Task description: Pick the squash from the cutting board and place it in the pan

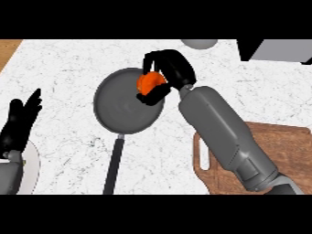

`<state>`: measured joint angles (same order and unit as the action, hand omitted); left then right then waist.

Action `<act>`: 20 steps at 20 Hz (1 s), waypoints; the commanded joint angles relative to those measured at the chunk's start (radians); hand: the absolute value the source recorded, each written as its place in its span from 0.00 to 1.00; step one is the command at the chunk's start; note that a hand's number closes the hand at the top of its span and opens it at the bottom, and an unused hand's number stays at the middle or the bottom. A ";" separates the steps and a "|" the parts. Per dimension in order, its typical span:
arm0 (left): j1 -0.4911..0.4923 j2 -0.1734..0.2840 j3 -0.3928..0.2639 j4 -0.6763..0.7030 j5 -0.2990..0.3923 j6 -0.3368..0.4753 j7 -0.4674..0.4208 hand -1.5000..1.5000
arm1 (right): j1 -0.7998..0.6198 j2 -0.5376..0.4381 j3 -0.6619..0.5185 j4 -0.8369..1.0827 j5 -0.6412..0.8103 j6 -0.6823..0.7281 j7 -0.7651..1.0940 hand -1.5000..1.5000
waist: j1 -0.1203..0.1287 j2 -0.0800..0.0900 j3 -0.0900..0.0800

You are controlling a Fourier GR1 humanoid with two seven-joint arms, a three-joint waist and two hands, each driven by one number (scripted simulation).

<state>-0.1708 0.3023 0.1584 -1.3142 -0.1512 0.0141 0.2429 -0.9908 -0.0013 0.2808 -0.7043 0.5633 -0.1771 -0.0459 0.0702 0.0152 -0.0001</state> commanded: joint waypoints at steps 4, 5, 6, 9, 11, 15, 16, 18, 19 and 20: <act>-0.055 -0.023 -0.041 0.001 -0.035 0.014 0.020 0.50 | -0.037 0.001 0.164 0.174 -0.192 -0.128 -0.025 1.00 | 0.057 0.015 0.000; -0.047 -0.027 -0.050 -0.008 -0.037 0.008 0.003 0.50 | -0.079 0.001 0.152 0.211 -0.198 -0.101 -0.030 1.00 | 0.057 0.016 0.000; -0.095 -0.010 -0.029 0.023 -0.011 -0.017 0.011 0.50 | -0.065 0.001 0.188 0.202 -0.225 -0.115 -0.026 1.00 | 0.058 0.018 0.000; -0.102 -0.018 -0.038 0.032 -0.007 -0.030 0.006 0.50 | -0.002 0.001 0.231 0.196 -0.282 -0.152 -0.065 1.00 | 0.089 0.027 0.000; -0.086 -0.031 -0.052 0.031 -0.022 -0.017 -0.001 0.50 | -0.036 0.001 0.172 0.230 -0.348 -0.101 -0.081 1.00 | 0.094 0.033 0.001; -0.140 -0.032 -0.058 0.055 -0.017 -0.033 0.010 0.50 | -0.046 0.001 0.207 0.230 -0.439 -0.057 -0.046 0.00 | 0.127 0.042 0.001; -0.136 -0.059 -0.084 0.041 -0.044 -0.004 0.006 0.50 | -0.028 0.001 0.221 0.240 -0.449 -0.058 -0.059 0.00 | 0.130 0.041 0.002; -0.149 -0.040 -0.079 0.041 -0.029 -0.036 0.023 0.50 | -0.033 0.001 0.240 0.212 -0.488 -0.080 -0.055 0.00 | 0.155 0.040 0.002; -0.150 -0.032 -0.061 0.057 -0.033 -0.018 0.004 0.50 | -0.016 0.001 0.246 0.228 -0.499 -0.075 -0.090 0.00 | 0.130 0.039 0.001; -0.140 -0.054 -0.087 0.036 -0.035 -0.025 0.006 0.50 | -0.008 0.001 0.259 0.226 -0.501 -0.109 -0.097 0.00 | 0.154 0.041 0.002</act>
<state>-0.3046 0.2627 0.0890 -1.2752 -0.1805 -0.0090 0.2508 -1.0121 -0.0002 0.5101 -0.4811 0.1129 -0.2631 -0.1177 0.2029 0.0532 0.0015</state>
